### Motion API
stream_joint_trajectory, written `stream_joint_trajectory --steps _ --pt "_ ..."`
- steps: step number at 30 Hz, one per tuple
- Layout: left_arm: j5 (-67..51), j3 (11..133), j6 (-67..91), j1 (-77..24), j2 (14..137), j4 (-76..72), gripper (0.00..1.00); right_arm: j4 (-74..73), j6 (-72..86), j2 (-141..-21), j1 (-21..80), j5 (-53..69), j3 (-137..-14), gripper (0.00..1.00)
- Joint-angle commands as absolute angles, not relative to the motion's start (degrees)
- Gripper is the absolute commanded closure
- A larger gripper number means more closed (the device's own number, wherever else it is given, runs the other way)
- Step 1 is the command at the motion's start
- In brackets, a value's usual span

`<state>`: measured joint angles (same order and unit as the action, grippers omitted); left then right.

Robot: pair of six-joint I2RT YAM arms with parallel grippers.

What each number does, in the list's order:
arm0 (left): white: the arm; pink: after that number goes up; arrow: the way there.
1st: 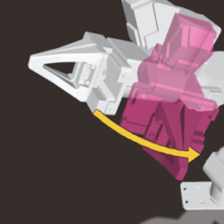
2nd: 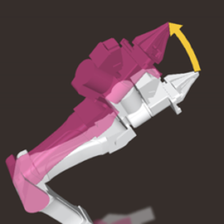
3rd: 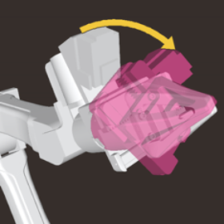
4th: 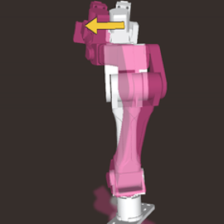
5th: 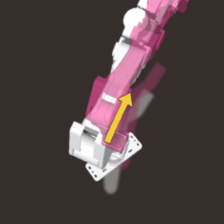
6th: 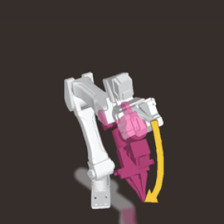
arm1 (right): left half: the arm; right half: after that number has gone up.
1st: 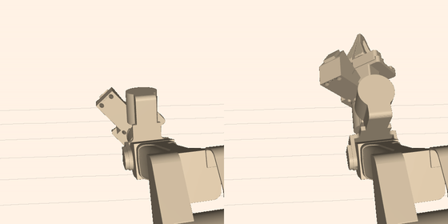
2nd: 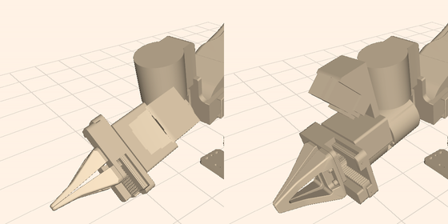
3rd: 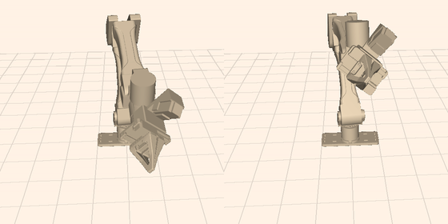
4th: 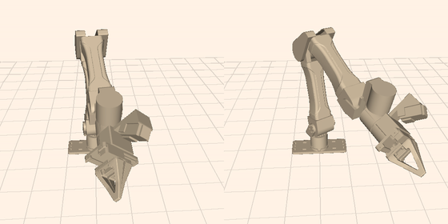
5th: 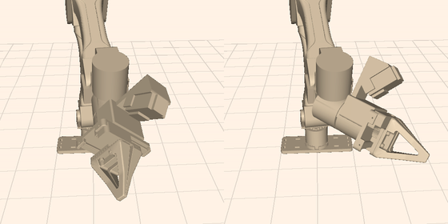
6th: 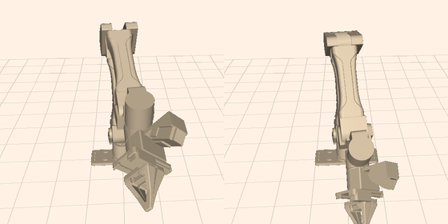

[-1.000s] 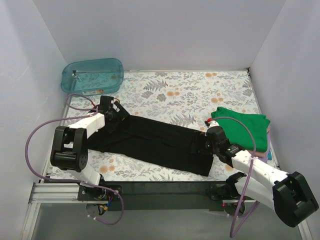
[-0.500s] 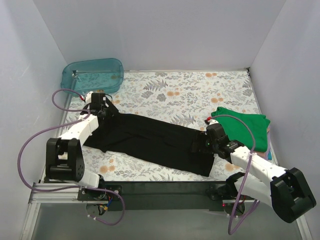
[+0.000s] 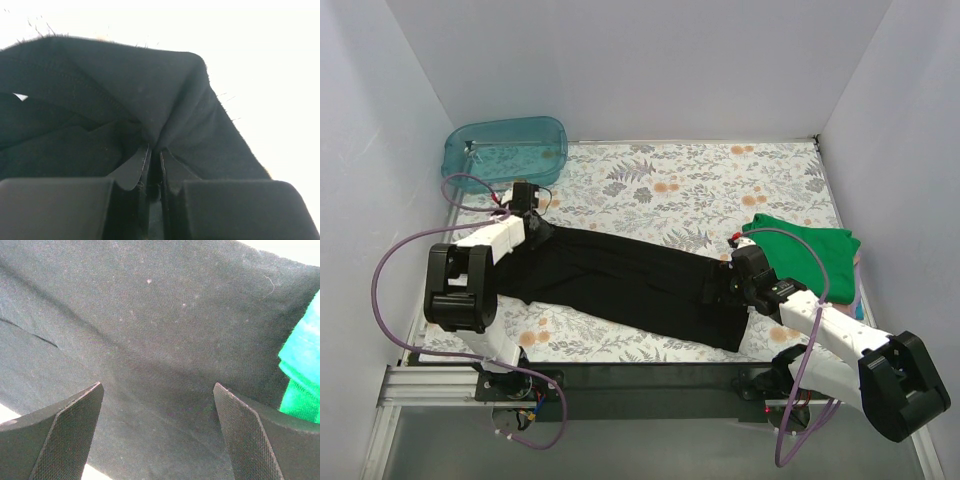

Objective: Fold and stack the t-shirts
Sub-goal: Fold the tshirt

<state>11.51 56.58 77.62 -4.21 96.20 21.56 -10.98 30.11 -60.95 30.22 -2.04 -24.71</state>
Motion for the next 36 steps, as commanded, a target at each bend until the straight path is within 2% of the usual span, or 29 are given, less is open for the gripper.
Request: stream_joint_trajectory --steps 1,5,9,10,13,16,19,21,23,24,27,36 --pt "16.16 61.08 76.56 -2.82 93.78 23.28 0.98 -17.75 30.50 -62.23 29.71 -4.31 -22.32 0.02" --pt "20.63 70.19 75.15 -1.58 96.67 27.85 0.98 -18.02 30.76 -63.02 29.71 -4.74 -22.24 0.02" --pt "24.69 77.32 72.69 -0.62 101.42 32.34 0.63 -18.54 31.02 -63.98 29.71 -5.36 -22.06 0.02" --pt "25.22 78.21 72.60 -0.18 103.34 32.69 0.59 -18.72 31.03 -64.33 29.71 -5.45 -21.97 0.02" --pt "25.93 81.82 71.72 1.83 106.60 34.27 0.37 -18.81 30.94 -64.95 29.62 -5.71 -22.06 0.02" --pt "25.05 83.67 73.29 2.46 107.49 36.99 0.37 -18.81 30.85 -65.65 29.44 -5.28 -22.24 0.02" --pt "17.52 79.22 76.11 2.46 102.85 37.54 0.33 -18.81 30.50 -65.92 29.44 -4.92 -22.76 0.02" --pt "7.89 73.77 78.12 2.46 94.72 33.87 0.21 -18.81 30.15 -66.35 29.53 -4.92 -23.11 0.02" --pt "0.30 64.37 78.57 2.37 88.71 29.56 0.16 -18.90 29.54 -66.44 29.53 -4.66 -23.38 0.02" --pt "-3.83 61.55 78.49 2.29 83.11 25.18 0.07 -18.81 29.36 -66.45 29.44 -4.40 -23.38 0.02" --pt "-8.08 53.98 80.59 1.15 78.67 21.46 0.05 -18.90 29.18 -66.18 29.53 -4.39 -23.20 0.01" --pt "-11.51 52.90 78.66 -4.30 85.16 20.75 0.04 -19.07 28.83 -62.67 29.53 -3.78 -22.50 0.02"
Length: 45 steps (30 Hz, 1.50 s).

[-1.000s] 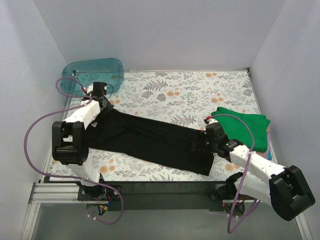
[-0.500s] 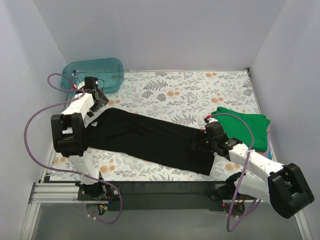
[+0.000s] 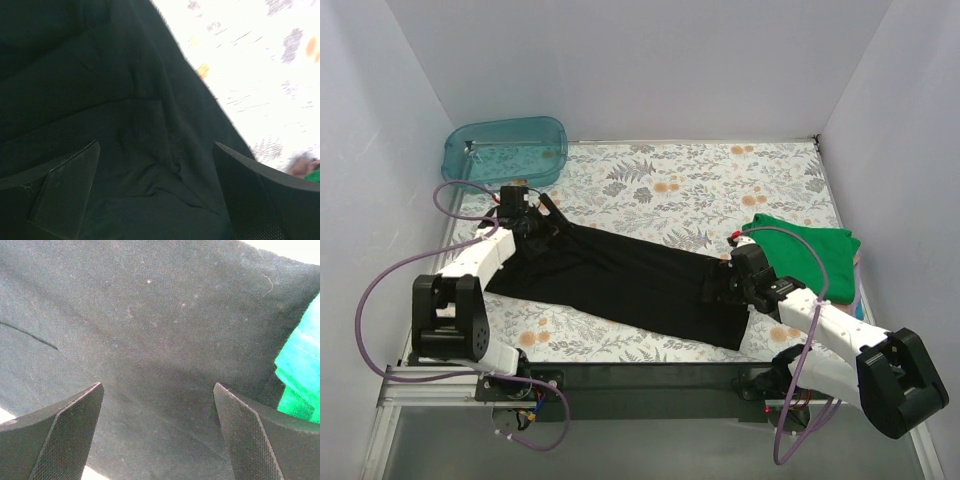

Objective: Fold and stack the t-shirts
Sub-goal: Fold the tshirt

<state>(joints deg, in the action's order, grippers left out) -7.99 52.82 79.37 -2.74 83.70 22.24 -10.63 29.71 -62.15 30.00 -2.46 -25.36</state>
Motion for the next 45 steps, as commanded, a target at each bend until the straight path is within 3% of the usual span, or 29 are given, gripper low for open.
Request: stream_joint_trajectory --steps 1,4,8,11,13,15,18,40,42,45 --pt "-10.64 53.35 78.58 -6.48 85.78 20.74 0.05 -19.16 28.74 -62.23 29.53 -3.69 -22.41 0.02" --pt "-6.16 55.02 78.13 -10.62 87.89 20.92 0.15 -19.34 28.92 -61.44 29.53 -3.34 -21.97 0.01" --pt "1.39 56.60 79.89 -12.04 89.73 25.56 0.53 -19.51 29.27 -60.29 29.53 -3.34 -21.18 0.02" --pt "5.97 56.78 80.86 -12.39 90.09 27.94 0.76 -19.60 29.36 -59.68 29.62 -3.60 -20.74 0.02" --pt "8.77 56.95 81.03 -12.48 90.35 28.82 0.76 -19.69 29.36 -59.59 29.44 -3.60 -20.48 0.02" --pt "11.06 57.83 81.82 -12.48 91.14 31.28 0.67 -19.69 29.44 -59.68 29.53 -3.43 -20.39 0.02" --pt "13.97 59.24 83.32 -12.57 93.07 32.87 0.64 -19.69 29.62 -59.76 29.53 -3.52 -20.21 0.02" --pt "11.34 61.96 84.11 -12.92 97.02 27.16 0.60 -19.69 29.71 -60.38 29.53 -4.57 -19.95 0.02" --pt "11.51 62.22 84.03 -12.92 98.08 27.25 0.65 -19.60 29.71 -60.38 29.53 -4.66 -19.95 0.02" --pt "10.90 62.23 83.85 -13.09 98.62 28.04 0.95 -19.60 29.79 -60.38 29.53 -4.75 -19.86 0.02"
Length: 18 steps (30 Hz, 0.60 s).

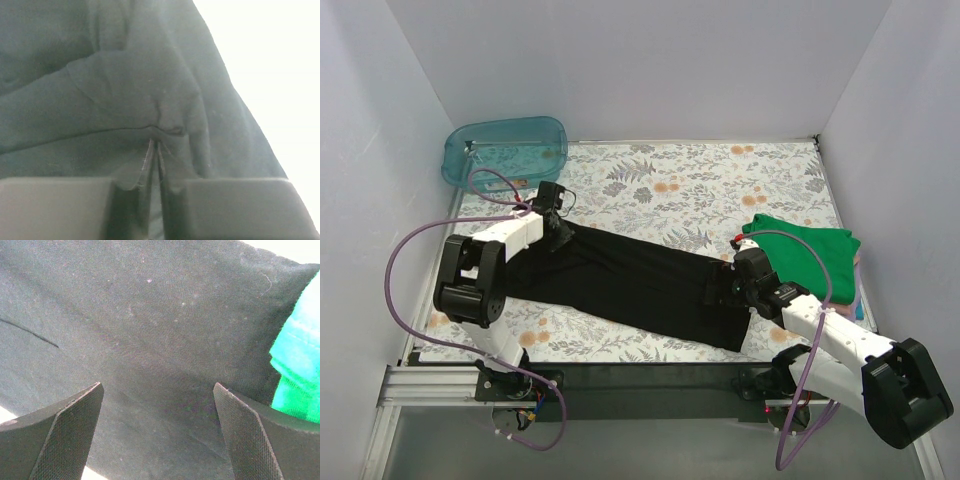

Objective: Fold and stack the t-shirts
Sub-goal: Fold the tshirt

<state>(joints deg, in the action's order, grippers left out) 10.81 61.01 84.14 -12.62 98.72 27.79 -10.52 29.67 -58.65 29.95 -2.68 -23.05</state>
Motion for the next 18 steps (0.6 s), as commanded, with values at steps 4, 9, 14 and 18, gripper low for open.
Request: stream_joint_trajectory --steps 4,9,14,18 --pt "11.43 60.12 84.02 -13.71 94.32 28.13 1.00 -19.60 29.80 -60.38 29.53 -4.75 -19.86 0.02" --pt "12.48 56.35 84.55 -15.29 85.02 28.21 1.00 -19.60 29.62 -60.03 29.53 -4.75 -19.78 0.02" --pt "12.12 50.37 85.52 -17.22 78.32 27.33 1.00 -19.60 29.53 -59.07 29.53 -4.48 -19.60 0.02" --pt "14.41 50.35 86.31 -17.58 78.39 27.16 1.00 -19.69 29.09 -58.45 29.53 -4.22 -19.34 0.02"
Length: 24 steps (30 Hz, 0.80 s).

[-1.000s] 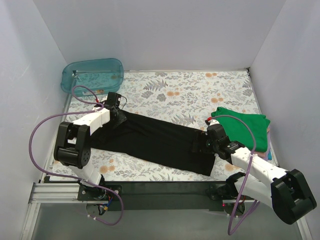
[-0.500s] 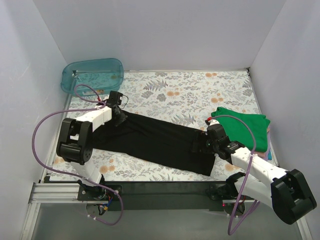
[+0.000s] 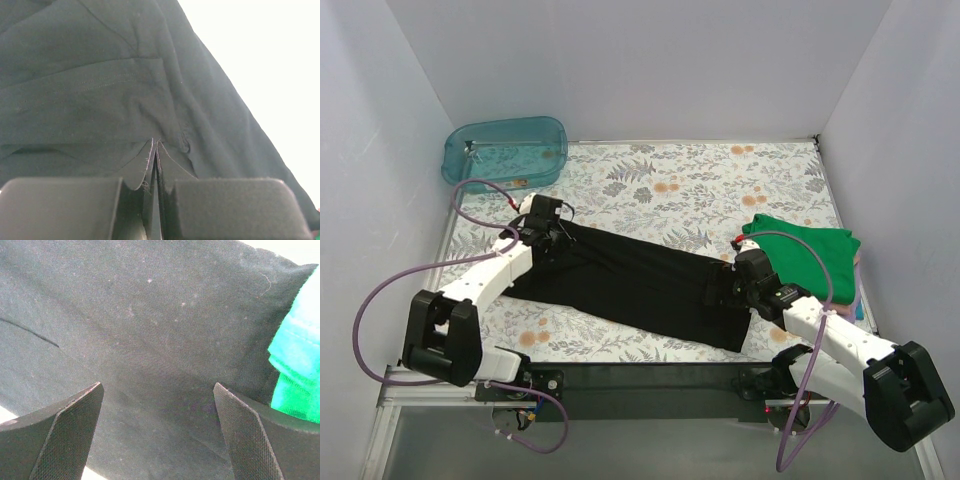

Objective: Fold and stack the t-shirts
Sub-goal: Fold the tshirt

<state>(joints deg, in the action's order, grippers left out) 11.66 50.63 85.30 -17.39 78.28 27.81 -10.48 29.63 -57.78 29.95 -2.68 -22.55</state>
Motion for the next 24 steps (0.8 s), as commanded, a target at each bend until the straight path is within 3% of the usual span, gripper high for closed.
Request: stream_joint_trajectory --steps 1,2,5,7,11,16,20,22,24 --pt "14.50 51.23 86.13 -17.58 79.62 27.07 1.00 -19.60 29.09 -58.19 29.53 -4.04 -19.42 0.02" --pt "14.76 53.15 86.13 -17.58 80.41 26.98 0.96 -19.60 29.00 -58.18 29.53 -3.96 -19.25 0.02" --pt "15.99 57.02 85.52 -17.58 84.35 26.89 0.69 -19.60 29.00 -58.10 29.53 -3.96 -19.34 0.02" --pt "16.96 58.61 85.26 -17.58 86.74 26.98 0.60 -19.60 29.00 -58.27 29.53 -3.96 -19.34 0.02" --pt "19.33 62.40 85.43 -17.49 94.28 29.00 0.58 -19.69 29.09 -58.01 29.53 -3.87 -19.25 0.02" --pt "20.13 64.25 86.13 -17.58 98.52 30.76 0.67 -19.69 29.18 -57.66 29.53 -3.96 -19.07 0.02" --pt "19.34 63.02 86.92 -17.58 98.18 30.76 0.85 -19.69 29.18 -58.09 29.53 -4.13 -19.16 0.01" --pt "18.90 62.58 86.92 -17.58 96.95 30.85 1.00 -19.69 29.18 -58.18 29.53 -4.39 -19.25 0.02" --pt "18.28 61.79 87.19 -17.58 95.72 30.85 1.00 -19.69 29.18 -58.36 29.53 -4.48 -19.42 0.02"
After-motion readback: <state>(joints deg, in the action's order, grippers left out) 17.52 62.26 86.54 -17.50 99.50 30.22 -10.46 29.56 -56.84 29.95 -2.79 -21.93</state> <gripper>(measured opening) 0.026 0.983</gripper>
